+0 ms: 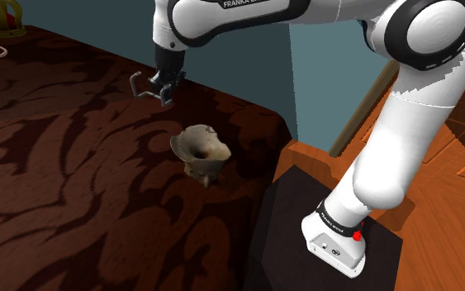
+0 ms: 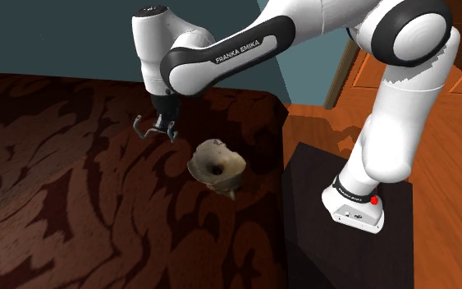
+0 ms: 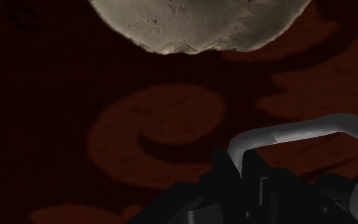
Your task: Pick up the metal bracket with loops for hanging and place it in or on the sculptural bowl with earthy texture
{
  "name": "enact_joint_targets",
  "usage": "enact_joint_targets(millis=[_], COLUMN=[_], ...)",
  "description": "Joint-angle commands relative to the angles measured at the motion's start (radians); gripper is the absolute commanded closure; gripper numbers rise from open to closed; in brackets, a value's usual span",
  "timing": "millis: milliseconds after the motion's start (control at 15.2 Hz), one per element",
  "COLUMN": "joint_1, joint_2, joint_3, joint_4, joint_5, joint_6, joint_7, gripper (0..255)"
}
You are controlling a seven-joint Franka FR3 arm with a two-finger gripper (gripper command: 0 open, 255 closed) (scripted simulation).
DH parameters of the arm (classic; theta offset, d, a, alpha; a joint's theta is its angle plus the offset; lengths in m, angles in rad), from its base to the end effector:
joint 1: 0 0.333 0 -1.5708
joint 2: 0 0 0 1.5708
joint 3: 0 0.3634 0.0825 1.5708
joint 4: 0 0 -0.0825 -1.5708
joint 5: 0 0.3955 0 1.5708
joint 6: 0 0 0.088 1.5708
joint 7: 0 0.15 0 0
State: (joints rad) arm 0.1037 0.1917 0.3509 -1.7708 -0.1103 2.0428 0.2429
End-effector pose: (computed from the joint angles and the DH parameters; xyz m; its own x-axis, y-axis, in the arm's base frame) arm 0.5901 0.2631 0.4638 0.9645 0.2453 0.0983 0.2452 -0.9694 0.0137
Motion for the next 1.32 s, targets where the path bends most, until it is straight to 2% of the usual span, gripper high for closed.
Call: enact_joint_targets(millis=[0, 66, 462, 924, 1254], joint_1=[0.001, 0.001, -0.024, 0.003, 0.004], joint_2=[-0.003, -0.003, -0.251, -0.554, -0.526], joint_3=[0.001, 0.001, 0.000, -0.030, -0.023], joint_4=[0.022, 0.022, -0.297, -0.626, -0.672], joint_5=[0.002, 0.002, 0.098, 0.208, 0.205], joint_6=[-0.025, -0.026, 0.063, 0.101, 0.174], joint_7=[-0.001, -0.001, -0.054, -0.127, -0.121], gripper=[255, 255, 255, 255, 255])
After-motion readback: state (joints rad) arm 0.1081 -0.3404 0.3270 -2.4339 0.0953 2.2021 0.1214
